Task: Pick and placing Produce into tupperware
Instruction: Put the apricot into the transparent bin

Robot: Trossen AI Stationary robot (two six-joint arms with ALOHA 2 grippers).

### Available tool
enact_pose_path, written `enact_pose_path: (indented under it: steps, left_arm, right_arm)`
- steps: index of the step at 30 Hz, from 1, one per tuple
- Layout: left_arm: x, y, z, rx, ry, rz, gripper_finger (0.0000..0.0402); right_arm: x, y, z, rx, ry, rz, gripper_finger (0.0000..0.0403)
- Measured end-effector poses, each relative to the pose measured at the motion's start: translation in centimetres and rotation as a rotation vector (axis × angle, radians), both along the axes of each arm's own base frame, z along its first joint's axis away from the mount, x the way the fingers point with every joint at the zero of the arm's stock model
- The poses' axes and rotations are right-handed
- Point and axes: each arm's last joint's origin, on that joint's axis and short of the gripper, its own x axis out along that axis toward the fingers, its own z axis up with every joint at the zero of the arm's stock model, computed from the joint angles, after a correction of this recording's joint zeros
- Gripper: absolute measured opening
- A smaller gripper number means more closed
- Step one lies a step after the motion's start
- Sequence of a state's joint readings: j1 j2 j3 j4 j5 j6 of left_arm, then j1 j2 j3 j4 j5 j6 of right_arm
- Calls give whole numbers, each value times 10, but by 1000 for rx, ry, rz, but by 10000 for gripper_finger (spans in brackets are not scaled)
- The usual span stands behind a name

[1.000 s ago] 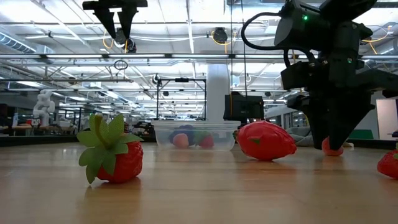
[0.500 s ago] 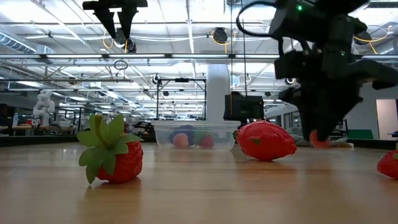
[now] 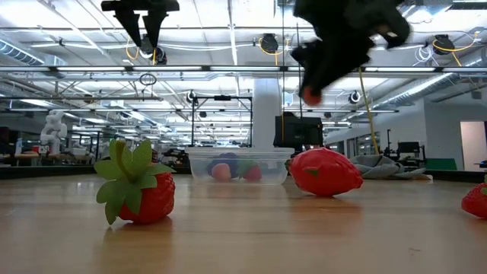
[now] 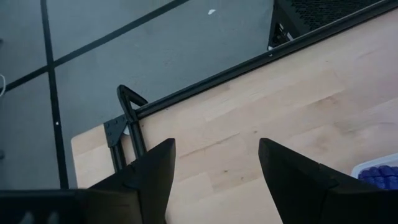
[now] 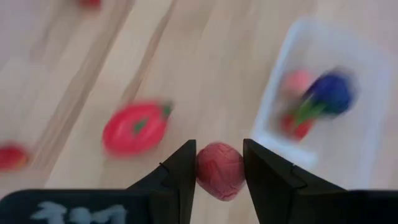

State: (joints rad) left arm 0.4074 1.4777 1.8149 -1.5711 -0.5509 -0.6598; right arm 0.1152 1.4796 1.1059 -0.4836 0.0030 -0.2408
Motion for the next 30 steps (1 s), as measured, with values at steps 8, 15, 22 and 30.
enact_pose_path:
  steps: [8,15,22,30]
  left_arm:
    - [-4,7,0,2,19,10,237]
    - [-6,12,0,3,34,13,237]
    - [-7,12,0,4,48,-5,237]
    - [-7,12,0,4,48,-6,237]
  right_arm:
    - [21,-33,27,-61,-182,-31,114]
    - [44,-59,27,-91,-205,-79,114]
    - [61,-62,-13,-87,-87,-77,114]
    - [68,-64,-40,-81,7,-78,114]
